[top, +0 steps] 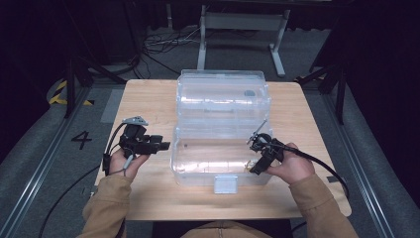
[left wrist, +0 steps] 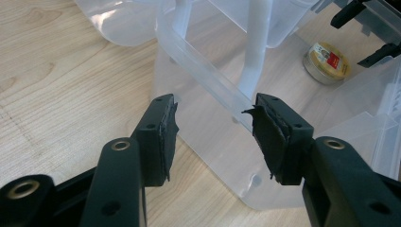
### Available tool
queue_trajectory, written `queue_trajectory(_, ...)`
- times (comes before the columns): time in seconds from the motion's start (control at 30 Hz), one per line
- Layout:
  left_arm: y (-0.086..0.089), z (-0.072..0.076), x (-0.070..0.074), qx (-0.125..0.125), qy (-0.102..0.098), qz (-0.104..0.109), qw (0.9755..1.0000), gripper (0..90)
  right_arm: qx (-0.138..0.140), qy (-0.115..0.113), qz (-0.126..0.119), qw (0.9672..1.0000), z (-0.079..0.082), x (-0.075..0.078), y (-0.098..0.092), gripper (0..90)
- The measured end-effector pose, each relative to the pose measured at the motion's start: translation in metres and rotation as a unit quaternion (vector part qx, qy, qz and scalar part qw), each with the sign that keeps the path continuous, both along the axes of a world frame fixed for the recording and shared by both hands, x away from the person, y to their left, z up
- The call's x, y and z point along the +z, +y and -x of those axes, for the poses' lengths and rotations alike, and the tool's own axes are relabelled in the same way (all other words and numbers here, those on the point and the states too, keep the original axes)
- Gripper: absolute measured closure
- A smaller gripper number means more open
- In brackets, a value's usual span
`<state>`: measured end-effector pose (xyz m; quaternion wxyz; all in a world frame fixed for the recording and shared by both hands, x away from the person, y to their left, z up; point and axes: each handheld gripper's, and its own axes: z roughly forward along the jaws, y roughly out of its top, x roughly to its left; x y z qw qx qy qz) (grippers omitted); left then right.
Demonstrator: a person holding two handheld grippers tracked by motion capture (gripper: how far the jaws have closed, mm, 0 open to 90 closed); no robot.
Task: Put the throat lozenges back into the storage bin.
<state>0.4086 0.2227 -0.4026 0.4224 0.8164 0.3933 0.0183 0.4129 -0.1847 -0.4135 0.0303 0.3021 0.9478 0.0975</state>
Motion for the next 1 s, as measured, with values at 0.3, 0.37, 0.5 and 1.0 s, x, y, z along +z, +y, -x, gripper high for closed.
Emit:
queue_trajectory(0.3, 0.0, 0.001, 0.001, 0.003, 0.0, 0.003, 1.0, 50.3, 0.002, -0.005, 0.0, 1.0, 0.001, 0.001, 0.0, 15.6)
queue_trajectory(0.37, 0.0, 0.001, 0.001, 0.002, -0.002, 0.004, 1.0, 50.3, 0.005, -0.009, -0.003, 0.9999, 0.002, 0.003, -0.001, 15.5)
queue_trajectory(0.5, -0.001, 0.0, 0.002, 0.001, -0.003, 0.002, 1.0, 50.3, 0.003, -0.021, -0.023, 0.9995, 0.003, 0.009, -0.005, 16.7)
queue_trajectory(1.0, -0.004, 0.003, 0.005, -0.008, -0.008, 0.004, 0.9999, 49.9, -0.022, -0.071, -0.16, 0.9842, 0.008, 0.049, -0.044, 51.2)
